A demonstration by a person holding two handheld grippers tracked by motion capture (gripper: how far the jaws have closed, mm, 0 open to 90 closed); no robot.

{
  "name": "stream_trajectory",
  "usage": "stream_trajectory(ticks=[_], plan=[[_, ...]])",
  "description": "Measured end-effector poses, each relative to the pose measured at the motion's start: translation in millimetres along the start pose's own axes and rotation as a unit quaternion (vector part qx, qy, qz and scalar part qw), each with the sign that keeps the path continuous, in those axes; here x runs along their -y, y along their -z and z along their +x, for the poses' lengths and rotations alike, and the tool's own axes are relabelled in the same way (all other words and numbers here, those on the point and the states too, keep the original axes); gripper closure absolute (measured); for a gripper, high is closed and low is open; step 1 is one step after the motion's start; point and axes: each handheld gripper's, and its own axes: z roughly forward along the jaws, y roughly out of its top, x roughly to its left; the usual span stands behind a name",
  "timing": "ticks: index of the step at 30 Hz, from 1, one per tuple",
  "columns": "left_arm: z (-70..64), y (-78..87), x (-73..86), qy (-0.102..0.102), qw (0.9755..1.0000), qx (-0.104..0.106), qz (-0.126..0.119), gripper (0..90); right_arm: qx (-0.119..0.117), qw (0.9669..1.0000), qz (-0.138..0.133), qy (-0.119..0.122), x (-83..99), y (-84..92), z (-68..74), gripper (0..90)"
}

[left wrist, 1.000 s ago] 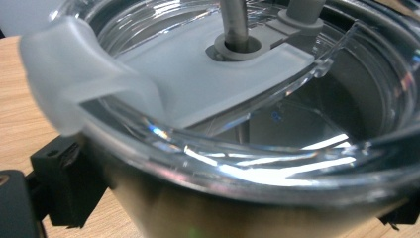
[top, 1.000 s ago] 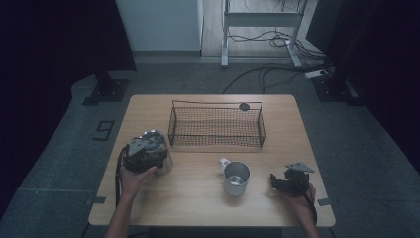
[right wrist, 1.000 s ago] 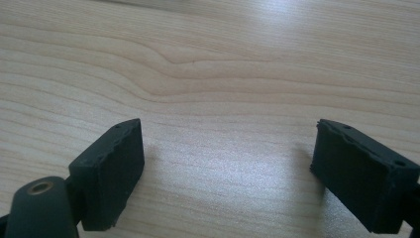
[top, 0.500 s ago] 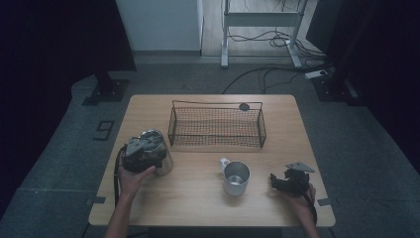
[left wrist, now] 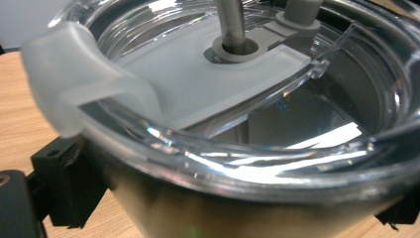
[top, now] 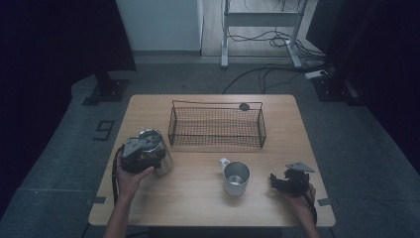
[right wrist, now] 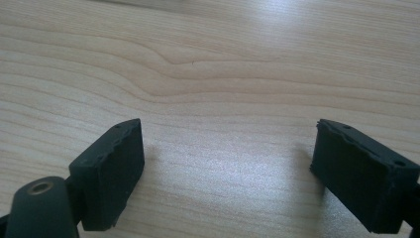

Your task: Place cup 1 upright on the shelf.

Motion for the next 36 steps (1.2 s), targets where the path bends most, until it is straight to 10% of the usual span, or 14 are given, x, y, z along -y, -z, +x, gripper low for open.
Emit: stream_trajectory(ticks=[36], plan=[[-9.9, 26.4, -16.0, 0.009, 0.9998, 0.001, -0.018, 4.2, 0.001, 1.0000, -0.001, -0.001, 0.3, 0.3, -0.3, 12.9]])
